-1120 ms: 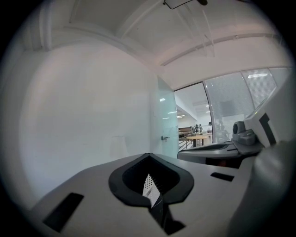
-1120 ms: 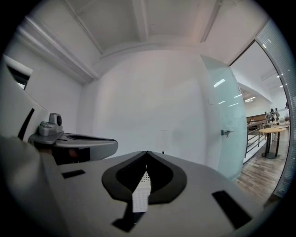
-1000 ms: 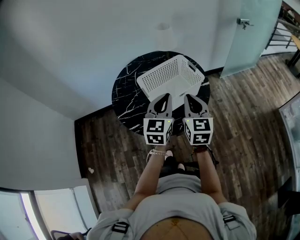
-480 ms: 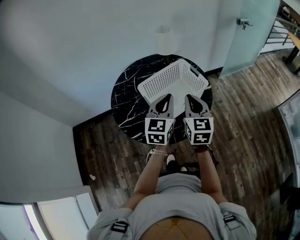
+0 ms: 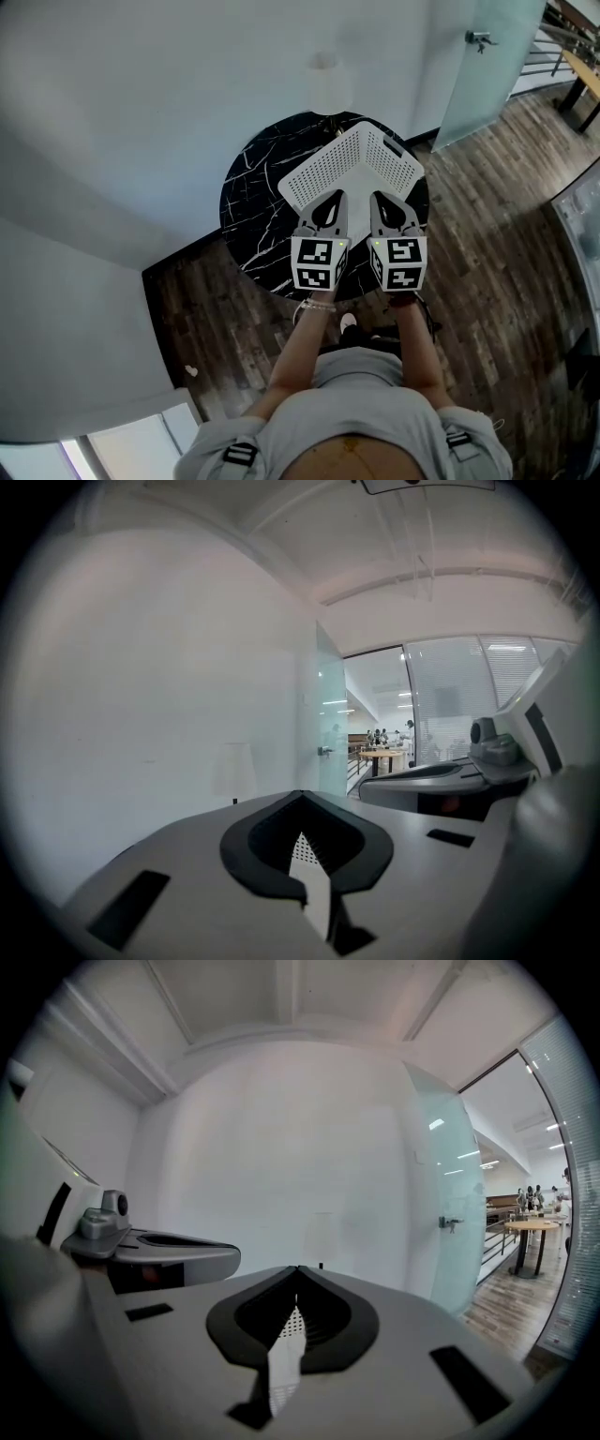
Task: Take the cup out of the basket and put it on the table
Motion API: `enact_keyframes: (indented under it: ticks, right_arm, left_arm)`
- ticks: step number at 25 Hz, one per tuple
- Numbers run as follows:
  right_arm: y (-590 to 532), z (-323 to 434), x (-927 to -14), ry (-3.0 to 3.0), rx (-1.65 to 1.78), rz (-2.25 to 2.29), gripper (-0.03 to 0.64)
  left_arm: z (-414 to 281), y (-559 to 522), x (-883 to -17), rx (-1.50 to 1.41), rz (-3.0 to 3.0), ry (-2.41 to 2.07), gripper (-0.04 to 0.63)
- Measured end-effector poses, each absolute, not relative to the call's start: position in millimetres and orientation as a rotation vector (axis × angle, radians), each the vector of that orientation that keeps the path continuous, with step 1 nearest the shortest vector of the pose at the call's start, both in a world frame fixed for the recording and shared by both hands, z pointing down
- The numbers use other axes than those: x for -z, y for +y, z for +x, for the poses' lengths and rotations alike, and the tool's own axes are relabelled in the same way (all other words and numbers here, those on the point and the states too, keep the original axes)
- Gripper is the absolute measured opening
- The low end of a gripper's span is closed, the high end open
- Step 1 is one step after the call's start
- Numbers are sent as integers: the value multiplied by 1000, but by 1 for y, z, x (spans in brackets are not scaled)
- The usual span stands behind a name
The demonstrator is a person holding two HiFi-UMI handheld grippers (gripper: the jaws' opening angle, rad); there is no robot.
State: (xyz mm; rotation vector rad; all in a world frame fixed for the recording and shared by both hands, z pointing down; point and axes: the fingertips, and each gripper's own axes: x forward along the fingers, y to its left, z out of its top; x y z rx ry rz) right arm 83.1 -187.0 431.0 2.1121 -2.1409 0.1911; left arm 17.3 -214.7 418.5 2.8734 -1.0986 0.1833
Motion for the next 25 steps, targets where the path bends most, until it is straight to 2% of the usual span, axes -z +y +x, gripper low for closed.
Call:
enact_keyframes:
  ticks: [25]
  right_arm:
    - [-226,38,-445,-2142,-198,2021,8]
  left_arm:
    - [-28,-253,-434,-186,2807,-1150,5]
